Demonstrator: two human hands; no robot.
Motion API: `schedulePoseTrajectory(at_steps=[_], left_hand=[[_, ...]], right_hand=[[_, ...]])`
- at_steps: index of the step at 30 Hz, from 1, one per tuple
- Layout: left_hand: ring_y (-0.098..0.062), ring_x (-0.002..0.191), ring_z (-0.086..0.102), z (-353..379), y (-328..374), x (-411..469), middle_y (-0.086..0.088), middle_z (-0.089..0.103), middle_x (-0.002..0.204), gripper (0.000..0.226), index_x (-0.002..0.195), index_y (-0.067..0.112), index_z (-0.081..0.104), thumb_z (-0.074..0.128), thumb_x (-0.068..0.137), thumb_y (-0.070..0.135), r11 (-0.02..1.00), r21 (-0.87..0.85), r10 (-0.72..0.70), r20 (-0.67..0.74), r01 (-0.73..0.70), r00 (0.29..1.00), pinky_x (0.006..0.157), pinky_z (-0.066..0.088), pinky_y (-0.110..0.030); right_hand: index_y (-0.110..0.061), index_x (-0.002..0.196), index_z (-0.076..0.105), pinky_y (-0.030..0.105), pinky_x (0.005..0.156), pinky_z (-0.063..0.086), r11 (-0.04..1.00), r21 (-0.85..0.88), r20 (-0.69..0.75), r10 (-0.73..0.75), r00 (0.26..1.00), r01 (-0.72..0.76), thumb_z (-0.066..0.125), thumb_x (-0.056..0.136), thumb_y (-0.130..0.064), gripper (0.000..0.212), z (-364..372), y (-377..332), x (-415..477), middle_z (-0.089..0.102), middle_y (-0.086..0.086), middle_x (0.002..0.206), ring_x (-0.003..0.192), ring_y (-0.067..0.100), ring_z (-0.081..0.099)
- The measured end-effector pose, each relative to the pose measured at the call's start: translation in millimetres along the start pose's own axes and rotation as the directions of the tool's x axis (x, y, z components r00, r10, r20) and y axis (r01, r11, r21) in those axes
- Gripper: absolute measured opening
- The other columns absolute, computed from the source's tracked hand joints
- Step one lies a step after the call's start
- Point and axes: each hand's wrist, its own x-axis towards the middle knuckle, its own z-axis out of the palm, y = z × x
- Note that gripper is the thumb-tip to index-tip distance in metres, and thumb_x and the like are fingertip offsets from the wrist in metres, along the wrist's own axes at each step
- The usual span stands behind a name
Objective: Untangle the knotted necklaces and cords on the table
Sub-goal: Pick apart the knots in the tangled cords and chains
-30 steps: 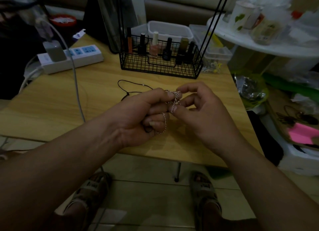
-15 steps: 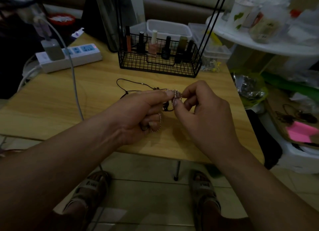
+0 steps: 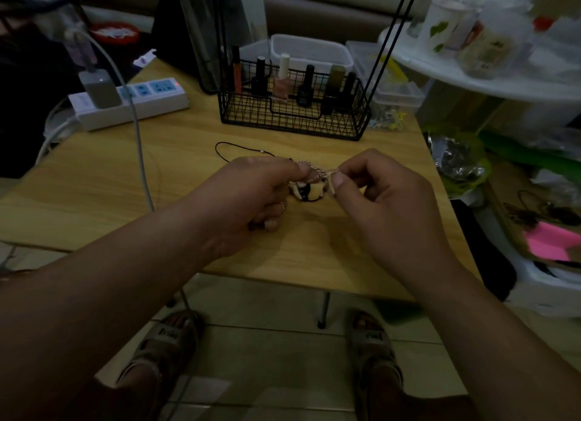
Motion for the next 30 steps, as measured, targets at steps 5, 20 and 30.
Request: schedulePoseTrajectory(at_steps=[5,20,30], left_hand=[[-0.008,0.045,0.028,0.3,-0.5,-1.2,0.005,0.030,0.055,0.030,0.107,0.008,0.076,0.059,0.104,0.032,0.990,0.138,0.044,-0.041,-0.038,0.998,0.042,0.030,-0.024],[-0.014,0.045,0.031,12.5,-4.0,0.2,-0.001,0.035,0.055,0.064,0.083,0.015,0.079,0.044,0.102,0.065,0.958,0.283,0.074,-0.087,-0.047,0.993,0.048,0.031,-0.029],[-0.010,0.057,0.053,-0.5,9.0,-1.0,0.004,0.059,0.061,0.059,0.071,0.018,0.064,0.067,0.079,0.076,0.584,0.810,0.362,-0.197,-0.057,0.911,0.054,0.037,-0.029]], right_hand=[[-0.026,0.092,0.075,0.025,0.068,0.050,0.965,0.225,-0.050,0.148,0.988,-0.133,0.069,0.097,-0.028,0.008,-8.6,-5.2,4.6,0.072,-0.010,0.085,0.078,0.008,0.064],[-0.016,0.080,0.065,0.030,0.060,0.038,0.853,0.320,0.077,0.410,0.909,-0.412,0.044,0.104,-0.058,0.053,-15.0,-14.1,8.3,0.076,0.004,0.087,0.055,0.003,0.050],[-0.027,0.093,0.076,0.031,0.062,0.042,0.891,0.232,0.196,0.350,0.916,-0.391,0.055,0.101,-0.052,0.034,-25.1,-7.6,11.4,0.075,-0.001,0.082,0.061,0.006,0.053]])
